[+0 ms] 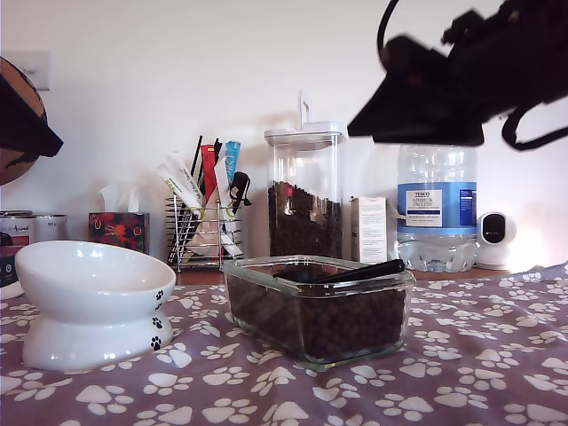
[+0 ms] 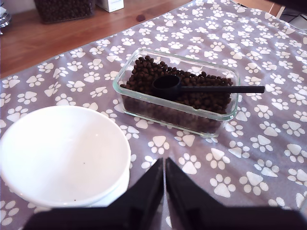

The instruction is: Measure one spoon of cat food and pour it into the food bowl

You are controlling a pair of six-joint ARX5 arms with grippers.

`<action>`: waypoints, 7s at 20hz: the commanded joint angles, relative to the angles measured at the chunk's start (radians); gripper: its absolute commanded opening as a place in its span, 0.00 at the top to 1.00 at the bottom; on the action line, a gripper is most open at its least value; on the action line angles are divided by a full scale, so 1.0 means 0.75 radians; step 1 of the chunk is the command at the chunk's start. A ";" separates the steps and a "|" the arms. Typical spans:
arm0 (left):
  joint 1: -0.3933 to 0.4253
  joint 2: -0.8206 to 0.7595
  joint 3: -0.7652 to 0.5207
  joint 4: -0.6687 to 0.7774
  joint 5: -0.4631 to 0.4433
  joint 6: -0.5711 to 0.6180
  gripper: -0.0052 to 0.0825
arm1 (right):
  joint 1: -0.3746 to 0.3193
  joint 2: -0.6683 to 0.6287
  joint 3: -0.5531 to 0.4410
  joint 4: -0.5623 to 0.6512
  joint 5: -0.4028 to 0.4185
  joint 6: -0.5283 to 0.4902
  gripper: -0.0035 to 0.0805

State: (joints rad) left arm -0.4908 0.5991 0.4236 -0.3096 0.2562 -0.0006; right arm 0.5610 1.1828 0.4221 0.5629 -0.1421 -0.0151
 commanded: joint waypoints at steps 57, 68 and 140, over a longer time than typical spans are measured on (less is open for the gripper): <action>0.001 0.004 -0.020 0.014 -0.003 0.001 0.96 | 0.195 0.232 0.052 -0.245 0.343 -0.398 0.97; 0.001 0.004 -0.020 0.014 -0.003 0.001 0.96 | 0.250 0.215 0.226 -0.574 0.481 -0.737 0.97; 0.001 0.004 -0.020 0.013 -0.003 0.001 0.96 | -0.154 0.217 0.390 -1.315 -0.004 0.322 0.97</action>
State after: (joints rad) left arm -0.4908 0.5991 0.4236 -0.3096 0.2562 -0.0006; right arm 0.4599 1.3231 0.7448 -0.3828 -0.2031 0.2295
